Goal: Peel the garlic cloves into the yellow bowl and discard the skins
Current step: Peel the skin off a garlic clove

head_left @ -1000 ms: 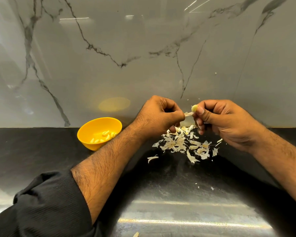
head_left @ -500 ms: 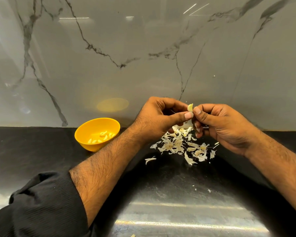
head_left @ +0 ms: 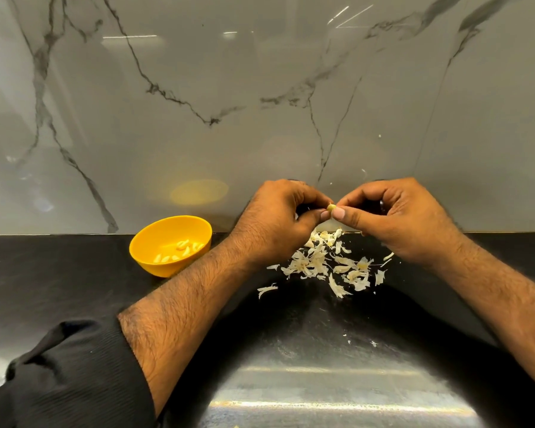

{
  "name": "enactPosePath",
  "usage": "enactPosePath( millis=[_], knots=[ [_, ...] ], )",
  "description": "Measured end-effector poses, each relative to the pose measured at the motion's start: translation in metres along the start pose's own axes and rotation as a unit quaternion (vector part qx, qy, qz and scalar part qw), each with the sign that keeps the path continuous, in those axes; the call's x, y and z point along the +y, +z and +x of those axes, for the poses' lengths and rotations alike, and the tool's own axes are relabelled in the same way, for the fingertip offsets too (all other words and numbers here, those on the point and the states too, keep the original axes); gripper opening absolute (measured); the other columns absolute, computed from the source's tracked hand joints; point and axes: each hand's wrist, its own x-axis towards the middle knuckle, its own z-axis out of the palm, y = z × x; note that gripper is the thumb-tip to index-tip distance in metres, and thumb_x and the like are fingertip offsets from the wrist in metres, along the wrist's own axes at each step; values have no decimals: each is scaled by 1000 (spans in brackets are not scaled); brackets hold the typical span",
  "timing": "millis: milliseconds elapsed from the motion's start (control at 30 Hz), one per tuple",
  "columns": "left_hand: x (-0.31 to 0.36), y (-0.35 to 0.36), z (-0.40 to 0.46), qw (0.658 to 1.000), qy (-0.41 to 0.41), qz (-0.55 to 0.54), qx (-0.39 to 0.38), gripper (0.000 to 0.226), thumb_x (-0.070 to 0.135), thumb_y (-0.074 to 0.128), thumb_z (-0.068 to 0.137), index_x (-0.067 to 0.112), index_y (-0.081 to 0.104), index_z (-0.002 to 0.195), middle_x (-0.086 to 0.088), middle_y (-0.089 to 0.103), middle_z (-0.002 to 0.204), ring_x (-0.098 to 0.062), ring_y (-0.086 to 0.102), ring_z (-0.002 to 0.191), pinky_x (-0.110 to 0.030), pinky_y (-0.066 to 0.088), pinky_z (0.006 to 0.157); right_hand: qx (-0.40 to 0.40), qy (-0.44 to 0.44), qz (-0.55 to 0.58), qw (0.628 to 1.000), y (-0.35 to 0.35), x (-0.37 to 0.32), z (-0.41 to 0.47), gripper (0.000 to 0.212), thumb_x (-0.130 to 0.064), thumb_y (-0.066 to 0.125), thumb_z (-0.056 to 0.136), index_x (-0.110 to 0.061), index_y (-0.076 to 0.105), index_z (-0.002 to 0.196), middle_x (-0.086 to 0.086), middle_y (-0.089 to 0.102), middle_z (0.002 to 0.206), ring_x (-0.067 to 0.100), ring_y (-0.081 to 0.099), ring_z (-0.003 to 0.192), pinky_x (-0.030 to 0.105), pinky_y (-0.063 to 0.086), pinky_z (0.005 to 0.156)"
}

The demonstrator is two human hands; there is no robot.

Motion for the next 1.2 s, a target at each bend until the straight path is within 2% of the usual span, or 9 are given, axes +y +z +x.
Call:
enactPosePath(
  millis=[100,200,367,500,700,800,867,1000,1200],
  knots=[
    [0,0,-1,1000,2,1,-4,15,21,77,97,24,82,111,14,73,95,-3,67,92,-31,61,83,-12,21,44,999,0,3,1,7,-34,80,88,-28,82,90,2,76,81,24,70,72,41,61,68],
    [-1,-1,0,1000,-2,-3,-11,17,18,77,97,26,83,111,14,73,93,-4,67,91,-29,60,83,-31,53,114,992,-1,6,2,7,-25,81,87,-19,83,90,8,75,78,19,65,65,32,57,66],
    [0,0,1,1000,8,-11,-14,21,19,77,96,28,83,114,16,72,91,-3,66,90,-23,56,81,-37,97,184,977,-2,6,3,13,-22,81,82,-11,82,89,20,71,77,27,59,66,38,55,70],
    [2,-2,0,999,0,-47,9,17,23,82,92,24,80,109,12,76,91,-1,72,87,-21,60,80,-31,117,223,967,-1,8,4,17,-18,80,85,-2,80,94,6,66,66,18,55,61,34,53,65],
    [2,-2,0,995,9,-95,17,22,21,87,88,19,78,108,7,78,87,-6,75,82,-16,56,72,-46,133,255,957,-1,7,4,30,-24,81,79,-1,79,99,14,69,83,24,56,69,34,54,65],
    [3,-1,0,992,17,-120,18,20,15,86,89,17,78,108,4,78,86,-7,74,79,-16,55,68,-61,142,276,949,-2,7,5,28,-22,79,80,-1,78,98,12,68,81,20,56,67,34,54,65],
    [4,-1,0,991,30,-131,16,15,14,86,89,15,78,102,4,77,85,-9,74,78,-21,58,68,-60,147,284,946,-2,7,5,25,-20,77,85,1,77,98,10,66,77,18,55,65,35,53,66],
    [2,-1,-1,989,31,-143,14,13,14,86,88,16,77,98,3,77,86,-14,75,81,-41,66,71,-48,149,282,947,-1,6,5,19,-13,70,95,5,74,99,10,61,76,18,52,64,35,52,65],
    [-3,-2,1,986,28,-161,34,13,15,86,88,18,78,97,4,77,89,-19,75,87,-49,65,70,-13,149,283,947,-3,8,6,14,-10,68,96,2,75,96,9,57,73,16,51,62,35,52,64]
  ],
)
